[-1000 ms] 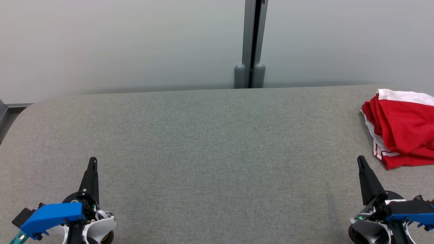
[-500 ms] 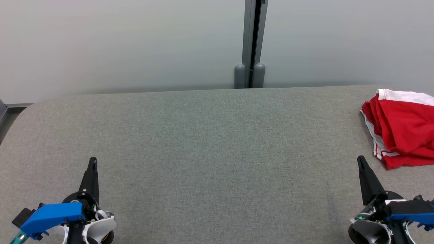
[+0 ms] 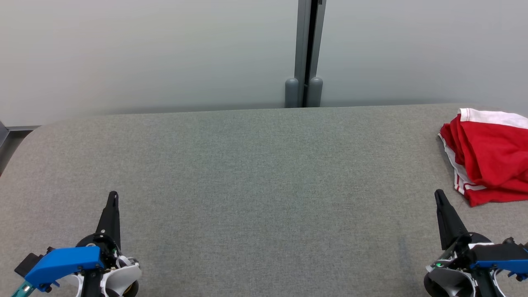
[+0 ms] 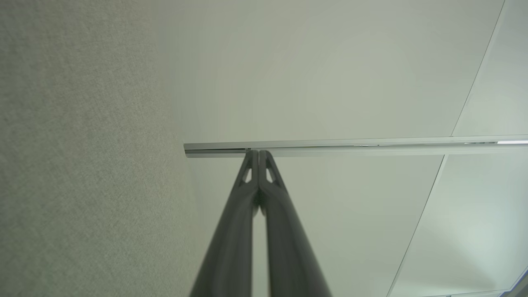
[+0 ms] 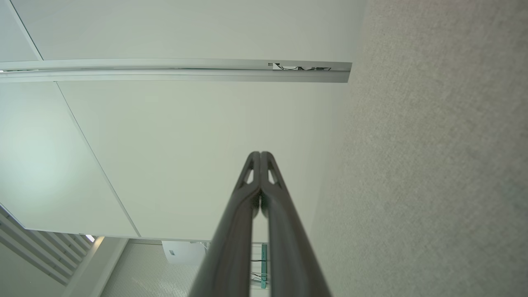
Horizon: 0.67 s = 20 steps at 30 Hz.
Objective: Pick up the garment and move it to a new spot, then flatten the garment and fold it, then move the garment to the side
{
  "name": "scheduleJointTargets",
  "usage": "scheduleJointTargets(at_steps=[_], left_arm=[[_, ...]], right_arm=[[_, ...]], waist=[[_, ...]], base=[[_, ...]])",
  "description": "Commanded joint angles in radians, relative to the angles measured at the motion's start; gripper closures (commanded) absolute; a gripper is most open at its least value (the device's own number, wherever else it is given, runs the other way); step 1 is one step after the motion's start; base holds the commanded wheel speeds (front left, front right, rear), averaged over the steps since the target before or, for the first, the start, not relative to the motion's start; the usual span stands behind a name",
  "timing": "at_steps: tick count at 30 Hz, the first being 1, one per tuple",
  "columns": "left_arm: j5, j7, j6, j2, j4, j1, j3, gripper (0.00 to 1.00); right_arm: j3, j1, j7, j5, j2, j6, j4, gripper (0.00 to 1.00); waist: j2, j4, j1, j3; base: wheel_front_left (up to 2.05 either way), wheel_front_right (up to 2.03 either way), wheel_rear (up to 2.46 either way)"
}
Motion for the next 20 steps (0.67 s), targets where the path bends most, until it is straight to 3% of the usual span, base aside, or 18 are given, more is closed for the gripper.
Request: scheduleJointTargets(at_steps=[1, 20], left_arm=[[-0.002, 0.003, -0.003, -0.002, -0.004, -0.009, 0.002, 1.0], [-0.002, 0.003, -0.003, -0.002, -0.004, -0.009, 0.001, 1.0]], right_arm=[[-0.002, -0.014, 0.003, 0.003, 0.0, 0.001, 0.002, 1.0], [-0.002, -0.014, 0.003, 0.003, 0.0, 0.001, 0.002, 1.0]], waist=[[0.0, 0.0, 0.0, 0.0], [0.0, 0.0, 0.0, 0.0]], base=[[0.0, 0.0, 0.0], [0.0, 0.0, 0.0]])
